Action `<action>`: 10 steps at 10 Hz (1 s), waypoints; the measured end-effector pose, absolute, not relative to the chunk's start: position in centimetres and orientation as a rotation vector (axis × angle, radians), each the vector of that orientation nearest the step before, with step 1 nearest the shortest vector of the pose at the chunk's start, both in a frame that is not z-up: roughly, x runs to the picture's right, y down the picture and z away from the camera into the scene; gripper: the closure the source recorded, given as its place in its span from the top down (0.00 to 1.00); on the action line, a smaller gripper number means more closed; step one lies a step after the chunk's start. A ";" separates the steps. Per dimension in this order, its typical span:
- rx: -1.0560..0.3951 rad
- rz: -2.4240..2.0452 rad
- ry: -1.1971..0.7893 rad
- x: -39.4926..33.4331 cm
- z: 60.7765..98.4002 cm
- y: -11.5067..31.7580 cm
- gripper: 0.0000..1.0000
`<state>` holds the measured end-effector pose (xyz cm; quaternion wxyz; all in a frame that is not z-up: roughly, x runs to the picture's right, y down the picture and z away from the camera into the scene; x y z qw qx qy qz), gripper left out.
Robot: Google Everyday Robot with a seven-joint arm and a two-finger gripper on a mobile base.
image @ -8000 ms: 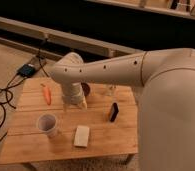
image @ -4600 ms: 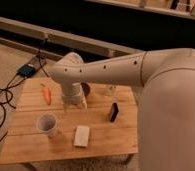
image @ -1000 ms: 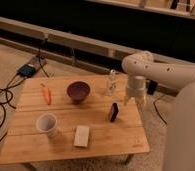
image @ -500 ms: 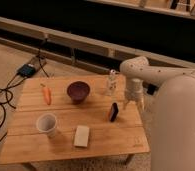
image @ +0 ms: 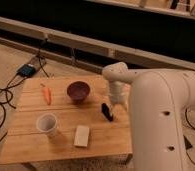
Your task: Push the eraser across the table
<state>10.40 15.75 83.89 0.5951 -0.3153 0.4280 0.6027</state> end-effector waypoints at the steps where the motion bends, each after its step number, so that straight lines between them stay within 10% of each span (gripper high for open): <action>1: -0.750 1.377 0.986 9.3 84.3 15.9 0.65; 10: -0.755 1.463 1.010 10.3 86.4 15.0 0.65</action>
